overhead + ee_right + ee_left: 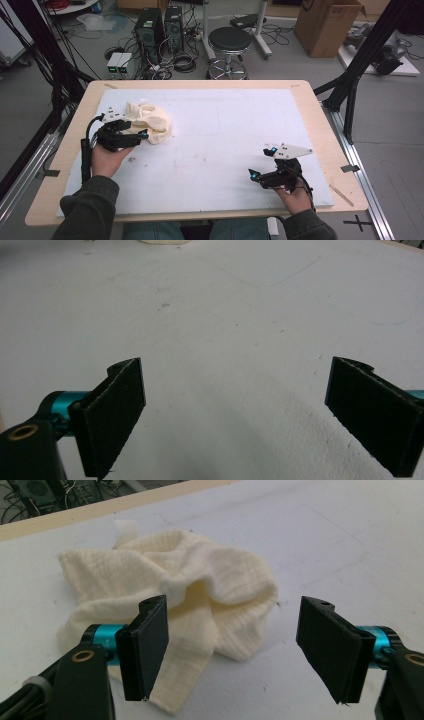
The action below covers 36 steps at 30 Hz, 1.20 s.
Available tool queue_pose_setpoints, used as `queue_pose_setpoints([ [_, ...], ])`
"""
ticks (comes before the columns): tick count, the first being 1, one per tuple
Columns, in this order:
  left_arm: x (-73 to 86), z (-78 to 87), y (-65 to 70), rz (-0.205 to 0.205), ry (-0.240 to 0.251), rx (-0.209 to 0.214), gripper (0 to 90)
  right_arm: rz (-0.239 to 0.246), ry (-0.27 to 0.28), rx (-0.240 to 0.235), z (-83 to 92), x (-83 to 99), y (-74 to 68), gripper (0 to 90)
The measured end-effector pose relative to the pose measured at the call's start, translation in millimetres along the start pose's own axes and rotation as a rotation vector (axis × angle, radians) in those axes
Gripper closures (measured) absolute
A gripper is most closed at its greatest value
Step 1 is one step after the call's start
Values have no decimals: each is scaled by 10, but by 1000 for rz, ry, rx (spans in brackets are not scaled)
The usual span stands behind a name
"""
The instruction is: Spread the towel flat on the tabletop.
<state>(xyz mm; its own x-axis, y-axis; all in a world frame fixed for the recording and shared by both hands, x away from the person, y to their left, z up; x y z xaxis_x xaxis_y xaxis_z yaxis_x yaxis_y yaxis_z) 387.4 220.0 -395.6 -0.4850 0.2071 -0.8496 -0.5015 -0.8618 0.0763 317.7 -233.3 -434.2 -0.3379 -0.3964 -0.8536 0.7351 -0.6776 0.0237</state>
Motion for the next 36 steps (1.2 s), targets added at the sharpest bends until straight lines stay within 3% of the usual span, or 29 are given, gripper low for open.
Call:
queue_pose_setpoints([
  [2,-19,-60,-40,31,-4,19,295,-1,0,-3,-4,3,-4,85],
  [4,-42,-118,-63,25,-23,8,295,0,-2,-7,-8,11,-9,85],
  [7,-88,-193,-106,39,-7,-3,296,-5,-4,-7,-9,16,-4,85],
  [11,-122,-325,-185,75,-6,-26,316,-25,12,-15,-7,17,23,85],
  [14,-73,-479,-285,147,-13,-67,328,-27,8,-22,-16,14,20,85],
  [19,-14,-612,-329,170,-38,-92,345,-20,9,-27,-30,15,22,85],
  [24,63,-764,-359,198,-72,-129,432,-24,2,-37,-63,33,20,85],
  [26,69,-781,-358,193,-69,-135,454,-21,1,-38,-67,34,17,85],
  [29,80,-805,-354,149,-81,-154,617,-21,-1,-40,-67,38,9,85],
  [31,89,-808,-364,158,-83,-146,660,-25,-4,-41,-67,40,6,85],
  [32,92,-805,-371,161,-83,-144,728,-22,-6,-42,-77,45,9,85],
  [36,88,-782,-374,149,-85,-139,782,-18,-8,-44,-81,48,0,85],
])
Point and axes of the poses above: each handheld gripper's, and its own axes: z roughly backward along the jaws, x roughly out of its underside, y roughly to its right, the point moved 4 cm from there along -z, roughly forward along the jaws, and after that the axes turned 4 degrees about x, right-handed, at the moved point
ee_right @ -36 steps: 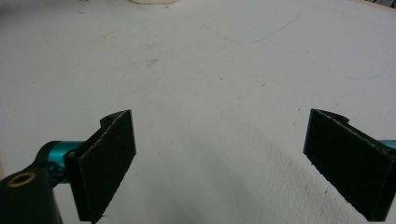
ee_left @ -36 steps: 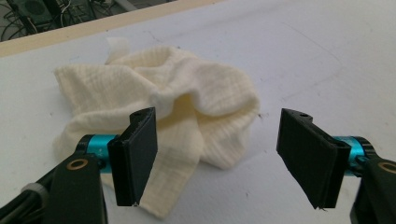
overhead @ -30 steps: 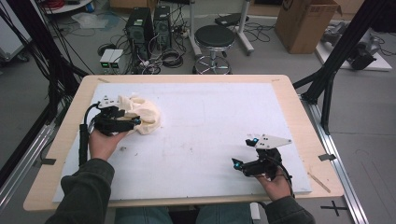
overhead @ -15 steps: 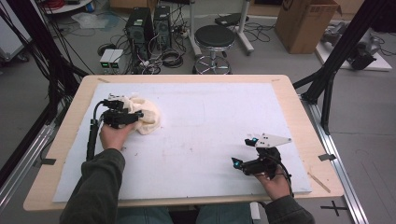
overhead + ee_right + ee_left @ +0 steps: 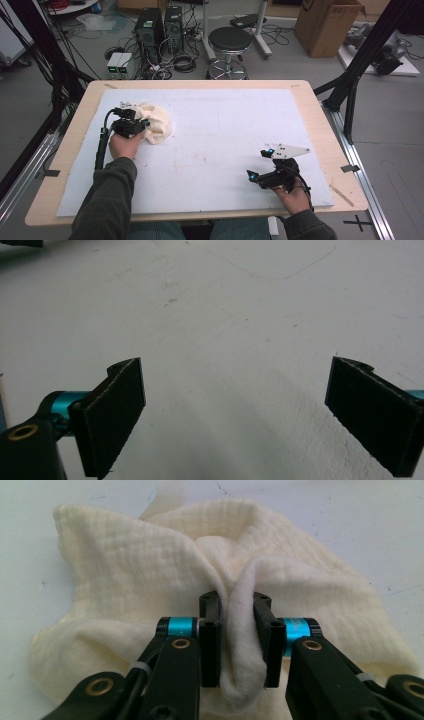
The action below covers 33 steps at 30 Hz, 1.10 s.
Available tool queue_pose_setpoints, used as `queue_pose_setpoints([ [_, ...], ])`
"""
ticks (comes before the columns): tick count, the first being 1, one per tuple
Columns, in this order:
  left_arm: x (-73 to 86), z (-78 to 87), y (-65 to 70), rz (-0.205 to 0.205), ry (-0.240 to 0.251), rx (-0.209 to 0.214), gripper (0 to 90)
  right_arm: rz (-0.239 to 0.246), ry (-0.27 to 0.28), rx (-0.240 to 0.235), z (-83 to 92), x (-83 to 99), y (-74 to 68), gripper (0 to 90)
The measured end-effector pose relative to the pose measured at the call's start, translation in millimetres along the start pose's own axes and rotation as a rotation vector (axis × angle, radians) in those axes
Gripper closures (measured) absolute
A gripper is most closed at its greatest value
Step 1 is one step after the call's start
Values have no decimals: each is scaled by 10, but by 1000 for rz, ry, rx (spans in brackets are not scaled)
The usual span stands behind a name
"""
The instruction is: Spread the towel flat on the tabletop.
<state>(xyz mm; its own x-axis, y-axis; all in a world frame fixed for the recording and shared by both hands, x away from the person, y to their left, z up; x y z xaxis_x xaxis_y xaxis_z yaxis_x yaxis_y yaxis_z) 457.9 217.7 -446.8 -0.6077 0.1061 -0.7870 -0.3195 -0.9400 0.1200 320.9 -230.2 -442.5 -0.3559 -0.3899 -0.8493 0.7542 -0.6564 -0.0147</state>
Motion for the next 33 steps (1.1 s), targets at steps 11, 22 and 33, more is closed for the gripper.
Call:
queue_pose_setpoints([
  [11,-68,183,77,-13,44,44,805,4,3,0,21,1,-22,85],
  [22,-140,380,159,-15,96,93,810,0,10,10,35,-13,-22,85],
  [33,-207,631,315,-2,149,161,813,3,5,5,16,-16,-36,85],
])
Point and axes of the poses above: each handheld gripper's, and its own axes: z roughly backward along the jaws, x roughly out of its underside, y roughly to its right, the point moved 4 cm from there along -z, roughly forward along the jaws, and after that the axes turned 4 degrees about x, right-handed, at the moved point
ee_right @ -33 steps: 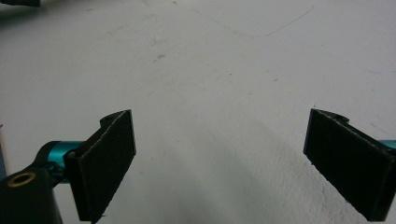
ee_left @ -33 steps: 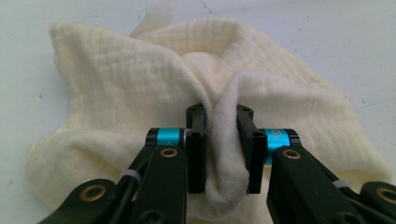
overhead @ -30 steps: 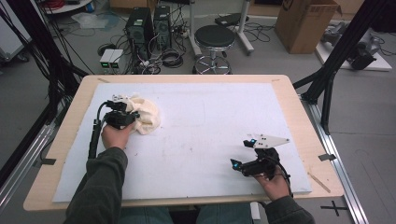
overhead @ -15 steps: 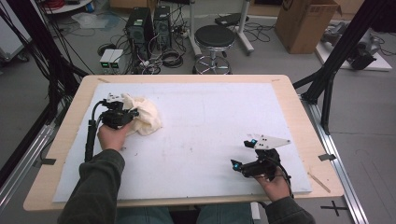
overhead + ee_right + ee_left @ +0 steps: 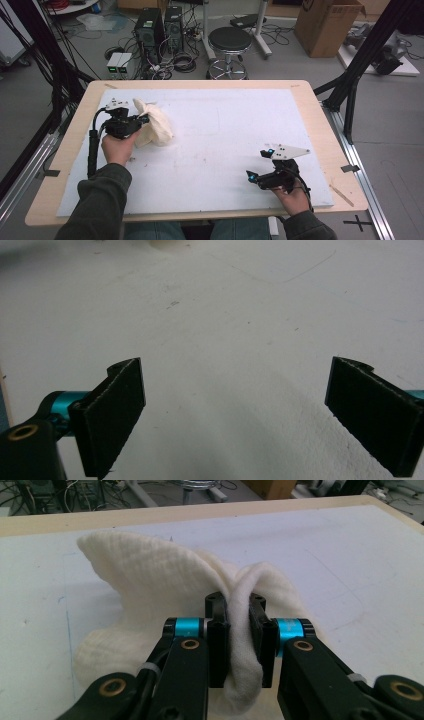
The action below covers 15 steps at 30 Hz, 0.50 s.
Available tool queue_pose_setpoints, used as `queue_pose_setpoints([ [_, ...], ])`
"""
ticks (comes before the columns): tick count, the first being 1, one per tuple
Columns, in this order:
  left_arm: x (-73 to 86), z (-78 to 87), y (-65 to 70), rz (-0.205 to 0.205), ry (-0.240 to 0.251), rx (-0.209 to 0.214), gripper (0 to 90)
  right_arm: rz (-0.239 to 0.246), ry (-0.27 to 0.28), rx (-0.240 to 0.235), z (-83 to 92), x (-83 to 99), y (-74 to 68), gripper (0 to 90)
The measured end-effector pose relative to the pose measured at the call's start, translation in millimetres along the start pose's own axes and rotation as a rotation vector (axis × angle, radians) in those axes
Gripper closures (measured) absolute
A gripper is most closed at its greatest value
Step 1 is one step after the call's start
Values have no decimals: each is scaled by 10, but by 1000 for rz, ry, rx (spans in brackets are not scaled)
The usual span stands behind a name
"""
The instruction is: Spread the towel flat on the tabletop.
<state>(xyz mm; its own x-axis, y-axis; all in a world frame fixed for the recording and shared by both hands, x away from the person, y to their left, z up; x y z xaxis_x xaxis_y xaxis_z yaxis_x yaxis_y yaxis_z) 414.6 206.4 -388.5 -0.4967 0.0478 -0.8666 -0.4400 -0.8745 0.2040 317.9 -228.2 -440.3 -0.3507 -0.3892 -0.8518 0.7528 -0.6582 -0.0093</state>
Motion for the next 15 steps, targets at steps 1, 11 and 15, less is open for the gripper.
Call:
queue_pose_setpoints([
  [1,-13,29,53,-11,6,12,813,-1,0,0,-2,-3,-9,85],
  [11,-53,116,352,-40,12,89,813,5,5,4,0,-15,-14,85],
  [15,-72,121,498,-55,11,117,813,5,6,3,2,-15,-13,85],
])
Point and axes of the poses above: each handheld gripper's, and its own axes: z roughly backward along the jaws, x roughly out of its underside, y roughly to its right, the point moved 4 cm from there along -z, roughly forward along the jaws, and after that the axes turned 4 degrees about x, right-handed, at the moved point
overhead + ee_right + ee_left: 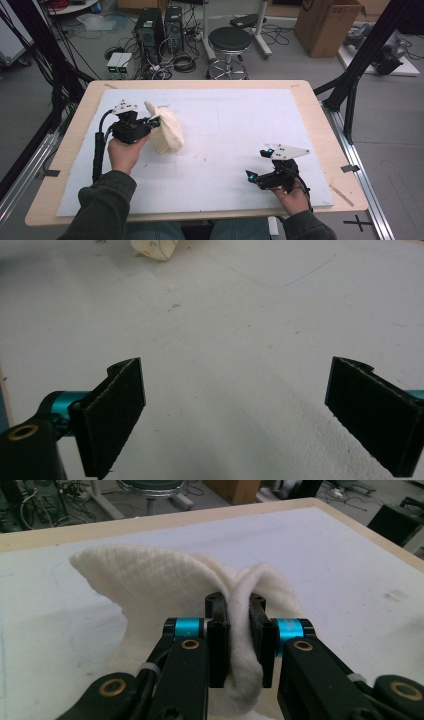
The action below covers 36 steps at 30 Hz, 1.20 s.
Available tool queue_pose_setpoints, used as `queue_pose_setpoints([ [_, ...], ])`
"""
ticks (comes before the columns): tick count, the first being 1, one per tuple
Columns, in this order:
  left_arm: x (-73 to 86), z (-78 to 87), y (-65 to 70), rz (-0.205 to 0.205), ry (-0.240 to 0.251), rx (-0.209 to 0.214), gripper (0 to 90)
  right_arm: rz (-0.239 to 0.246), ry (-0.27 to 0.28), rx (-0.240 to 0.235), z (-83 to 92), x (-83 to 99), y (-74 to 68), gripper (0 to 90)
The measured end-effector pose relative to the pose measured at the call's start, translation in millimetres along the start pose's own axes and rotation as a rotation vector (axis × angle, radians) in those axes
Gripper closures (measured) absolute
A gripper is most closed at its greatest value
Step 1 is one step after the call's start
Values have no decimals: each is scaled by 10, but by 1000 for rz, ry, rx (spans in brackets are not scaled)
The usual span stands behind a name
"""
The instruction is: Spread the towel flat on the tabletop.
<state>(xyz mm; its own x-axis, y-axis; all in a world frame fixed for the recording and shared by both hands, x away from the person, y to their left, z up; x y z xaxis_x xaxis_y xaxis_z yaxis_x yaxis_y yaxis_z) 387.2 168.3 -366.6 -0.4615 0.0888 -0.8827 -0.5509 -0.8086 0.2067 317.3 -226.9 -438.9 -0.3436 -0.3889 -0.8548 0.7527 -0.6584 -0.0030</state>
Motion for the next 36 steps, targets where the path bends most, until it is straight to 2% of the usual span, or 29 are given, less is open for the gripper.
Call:
queue_pose_setpoints([
  [13,-66,-119,446,-2,5,69,812,-1,12,7,38,12,22,85],
  [20,-66,-201,603,7,-2,100,812,-4,13,3,35,6,19,85],
  [25,-47,-297,661,16,-11,108,812,5,15,0,19,3,15,85],
  [36,21,-570,682,35,-45,104,808,6,12,-2,13,1,16,85],
])
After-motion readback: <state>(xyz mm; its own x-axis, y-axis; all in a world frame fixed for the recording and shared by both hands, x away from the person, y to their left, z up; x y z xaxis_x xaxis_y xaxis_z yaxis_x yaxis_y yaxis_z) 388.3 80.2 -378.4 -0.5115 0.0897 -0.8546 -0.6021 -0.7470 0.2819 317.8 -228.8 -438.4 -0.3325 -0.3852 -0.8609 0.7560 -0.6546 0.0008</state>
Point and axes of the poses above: each handheld gripper's, and its own axes: z roughly backward along the jaws, x roughly out of its underside, y roughly to its right, the point moved 4 cm from there along -z, roughly forward along the jaws, and after that the axes turned 4 degrees about x, right-handed, at the moved point
